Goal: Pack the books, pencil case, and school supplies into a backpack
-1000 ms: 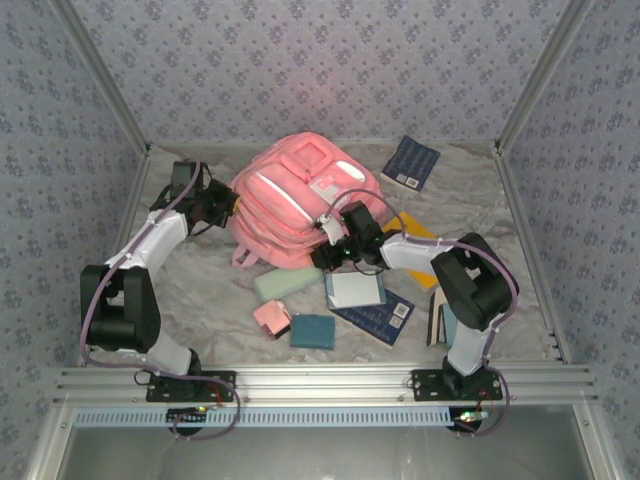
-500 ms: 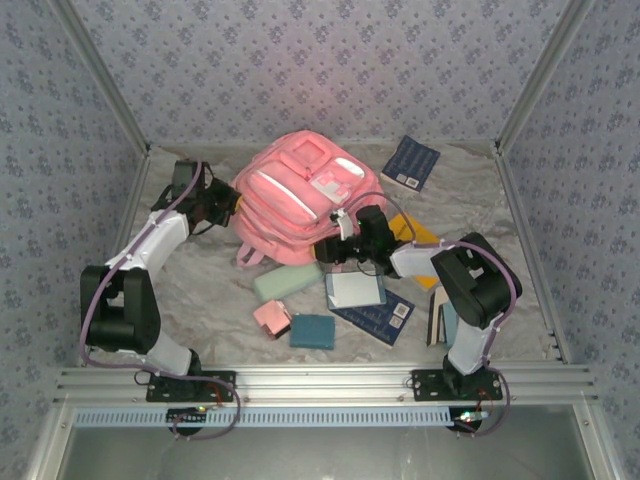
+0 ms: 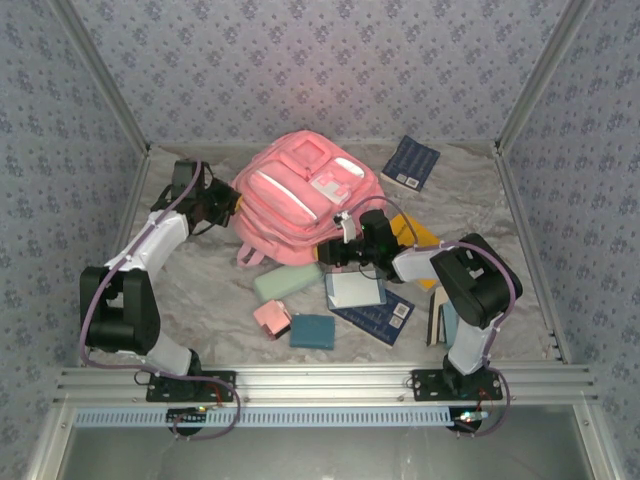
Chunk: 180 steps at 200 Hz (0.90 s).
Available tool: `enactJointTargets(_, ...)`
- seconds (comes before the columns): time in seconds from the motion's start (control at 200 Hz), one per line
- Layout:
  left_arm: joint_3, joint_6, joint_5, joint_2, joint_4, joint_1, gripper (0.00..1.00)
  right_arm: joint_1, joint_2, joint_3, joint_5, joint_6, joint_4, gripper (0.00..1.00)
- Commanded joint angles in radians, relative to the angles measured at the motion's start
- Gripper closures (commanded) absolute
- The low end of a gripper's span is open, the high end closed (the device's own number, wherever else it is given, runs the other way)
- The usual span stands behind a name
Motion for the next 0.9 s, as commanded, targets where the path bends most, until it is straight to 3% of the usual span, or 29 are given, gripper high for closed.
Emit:
enactJointTargets(0.0, 0.024, -0.025, 0.005, -0.067, 0.009, -0.005, 1.0, 0.014, -0.023, 0.01, 0.025, -0.068, -0.091, 0.75)
enactJointTargets(0.245, 0.021, -0.029, -0.001, -0.077, 0.0, -0.01, 1.0, 0.036, -0.053, 0.041, 0.044, -0.137, -0.202, 1.0)
enactJointTargets(0.894, 0.02, -0.03, -0.032, -0.092, -0.012, -0.038, 1.0, 0.113, -0.118, 0.185, 0.037, -0.172, -0.327, 1.0)
